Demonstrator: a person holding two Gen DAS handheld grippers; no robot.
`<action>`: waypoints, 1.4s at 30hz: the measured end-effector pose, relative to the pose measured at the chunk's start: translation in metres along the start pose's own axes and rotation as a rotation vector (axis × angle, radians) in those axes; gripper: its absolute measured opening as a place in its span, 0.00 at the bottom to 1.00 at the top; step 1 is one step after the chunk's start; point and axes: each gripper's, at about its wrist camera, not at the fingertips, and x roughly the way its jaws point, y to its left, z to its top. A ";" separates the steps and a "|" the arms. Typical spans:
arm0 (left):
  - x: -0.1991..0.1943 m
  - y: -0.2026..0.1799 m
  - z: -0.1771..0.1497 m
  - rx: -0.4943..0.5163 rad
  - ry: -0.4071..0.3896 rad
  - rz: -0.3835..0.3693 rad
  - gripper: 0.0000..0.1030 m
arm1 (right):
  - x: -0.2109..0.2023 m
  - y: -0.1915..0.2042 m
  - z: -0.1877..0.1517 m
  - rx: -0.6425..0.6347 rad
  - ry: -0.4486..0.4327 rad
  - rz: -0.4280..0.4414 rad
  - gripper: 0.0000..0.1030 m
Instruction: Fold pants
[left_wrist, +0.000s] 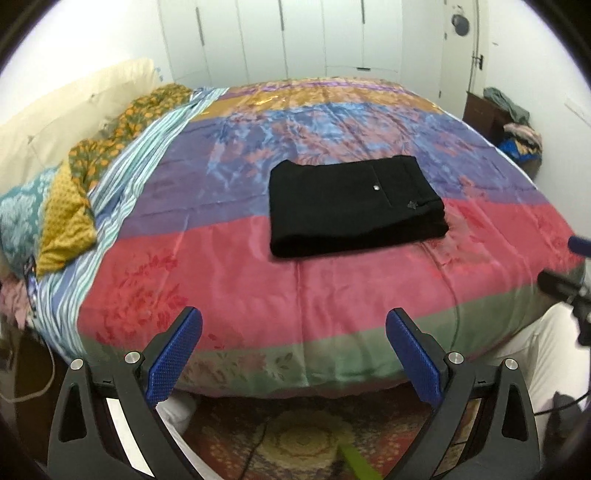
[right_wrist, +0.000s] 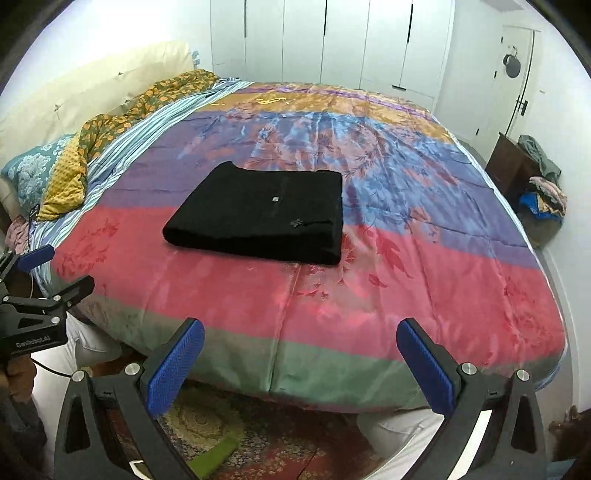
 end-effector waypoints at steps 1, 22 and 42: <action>-0.002 0.000 -0.001 -0.006 0.002 0.011 0.97 | 0.000 0.003 -0.002 -0.006 0.002 -0.003 1.00; -0.018 0.000 0.003 -0.028 0.043 0.037 0.97 | -0.025 0.018 0.000 -0.049 -0.050 -0.076 1.00; -0.014 -0.001 0.003 -0.029 0.061 0.016 0.97 | -0.019 0.018 -0.005 -0.038 -0.040 -0.069 1.00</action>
